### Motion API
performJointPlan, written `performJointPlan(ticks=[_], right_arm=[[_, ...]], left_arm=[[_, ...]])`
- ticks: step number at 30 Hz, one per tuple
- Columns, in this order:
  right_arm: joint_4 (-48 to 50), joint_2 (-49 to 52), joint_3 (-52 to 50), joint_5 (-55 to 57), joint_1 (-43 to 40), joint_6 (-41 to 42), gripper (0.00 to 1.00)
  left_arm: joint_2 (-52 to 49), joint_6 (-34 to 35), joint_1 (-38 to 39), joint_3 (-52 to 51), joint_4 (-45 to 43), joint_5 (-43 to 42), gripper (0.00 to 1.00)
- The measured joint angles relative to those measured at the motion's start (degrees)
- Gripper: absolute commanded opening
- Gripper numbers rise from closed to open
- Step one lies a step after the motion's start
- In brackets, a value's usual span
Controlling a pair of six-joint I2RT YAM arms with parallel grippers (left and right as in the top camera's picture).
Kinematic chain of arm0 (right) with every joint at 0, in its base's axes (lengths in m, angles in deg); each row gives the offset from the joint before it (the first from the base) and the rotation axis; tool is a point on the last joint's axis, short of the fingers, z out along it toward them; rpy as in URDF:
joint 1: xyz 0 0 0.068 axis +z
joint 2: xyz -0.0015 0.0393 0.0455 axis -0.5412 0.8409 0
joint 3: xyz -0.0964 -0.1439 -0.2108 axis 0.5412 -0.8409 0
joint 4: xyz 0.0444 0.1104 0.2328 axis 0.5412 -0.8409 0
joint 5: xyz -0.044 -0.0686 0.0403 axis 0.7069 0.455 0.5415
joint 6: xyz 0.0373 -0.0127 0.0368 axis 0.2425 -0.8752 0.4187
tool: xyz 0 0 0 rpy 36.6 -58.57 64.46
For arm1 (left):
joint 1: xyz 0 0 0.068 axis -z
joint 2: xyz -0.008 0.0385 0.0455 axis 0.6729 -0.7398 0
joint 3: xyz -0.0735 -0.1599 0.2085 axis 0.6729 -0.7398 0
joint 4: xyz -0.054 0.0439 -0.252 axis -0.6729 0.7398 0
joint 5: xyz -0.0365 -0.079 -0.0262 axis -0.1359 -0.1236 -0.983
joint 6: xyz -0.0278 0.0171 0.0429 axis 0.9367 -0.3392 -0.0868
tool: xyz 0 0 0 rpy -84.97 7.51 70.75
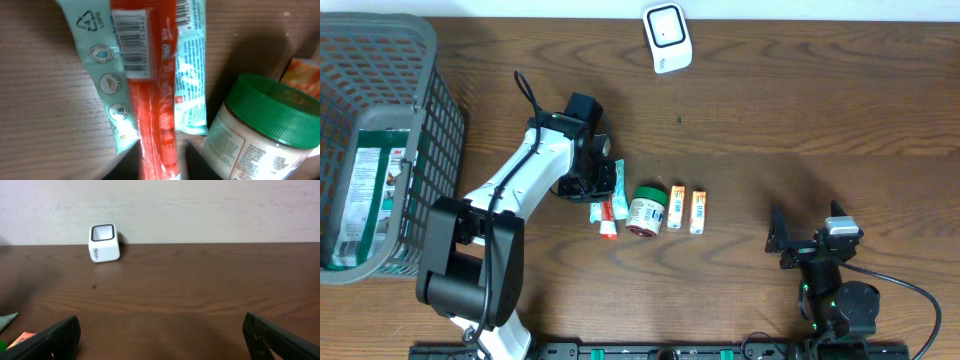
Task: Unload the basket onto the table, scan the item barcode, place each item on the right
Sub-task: 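Carry the red stick pack out and set it beside the light-green pack, then return the left gripper to the basket and grasp the green glove package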
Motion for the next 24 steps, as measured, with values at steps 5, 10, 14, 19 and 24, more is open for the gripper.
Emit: performJointPlan(ticks=[5, 10, 14, 19, 24], right_arm=[[0.00, 0.00, 0.00, 0.00, 0.00, 0.00, 0.99], [0.00, 0.00, 0.00, 0.00, 0.00, 0.00, 0.99], [0.00, 0.00, 0.00, 0.00, 0.00, 0.00, 0.99], [0.00, 0.00, 0.00, 0.00, 0.00, 0.00, 0.99], [0.00, 0.00, 0.00, 0.00, 0.00, 0.00, 0.99]], left_arm=[[0.48, 0.17, 0.00, 0.09, 1.55, 0.00, 0.45], [5.03, 0.33, -0.15, 5.27, 4.28, 1.70, 0.53], [11.93, 0.31, -2.01, 12.50, 4.98, 6.82, 0.61], [22.29, 0.46, -6.82, 17.55, 0.26, 19.30, 0.72], [29.00, 0.37, -12.79, 17.75, -4.55, 32.11, 0.75]])
